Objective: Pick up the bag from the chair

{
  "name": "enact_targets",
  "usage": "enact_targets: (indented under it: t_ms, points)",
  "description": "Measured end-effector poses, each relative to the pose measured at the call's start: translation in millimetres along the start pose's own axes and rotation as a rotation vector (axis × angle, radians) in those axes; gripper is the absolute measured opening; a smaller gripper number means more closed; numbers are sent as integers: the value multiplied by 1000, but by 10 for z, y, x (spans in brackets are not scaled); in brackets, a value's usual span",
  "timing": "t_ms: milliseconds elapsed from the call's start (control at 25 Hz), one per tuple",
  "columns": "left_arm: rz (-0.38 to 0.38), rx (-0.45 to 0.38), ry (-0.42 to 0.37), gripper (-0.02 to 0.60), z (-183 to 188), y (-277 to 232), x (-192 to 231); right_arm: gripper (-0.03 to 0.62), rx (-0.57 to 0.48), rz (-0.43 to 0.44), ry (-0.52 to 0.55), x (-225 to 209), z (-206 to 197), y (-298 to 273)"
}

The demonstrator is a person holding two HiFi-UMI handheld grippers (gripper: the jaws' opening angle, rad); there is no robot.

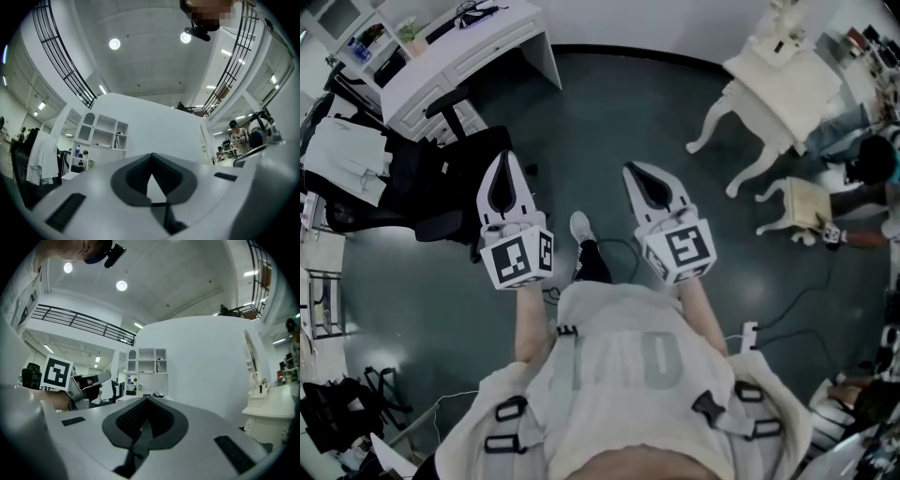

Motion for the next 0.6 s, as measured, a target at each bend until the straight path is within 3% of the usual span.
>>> enact_targets:
  t_ms: [240, 600]
  points:
    - [3, 50, 27, 6, -263, -524, 187, 5, 44, 12, -15, -209, -17, -597]
    - [5, 85, 23, 6, -760, -1728, 631, 6, 97, 51, 22, -584, 95, -2148]
Point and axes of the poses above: the fingertips, and each gripper's own axes: y backward along the fingers, x to its left, z out of its top, the point moved 4 cm from there along y, backward along the fingers, and after that the axes turned 14 degrees about -y, right-handed, at the moved point
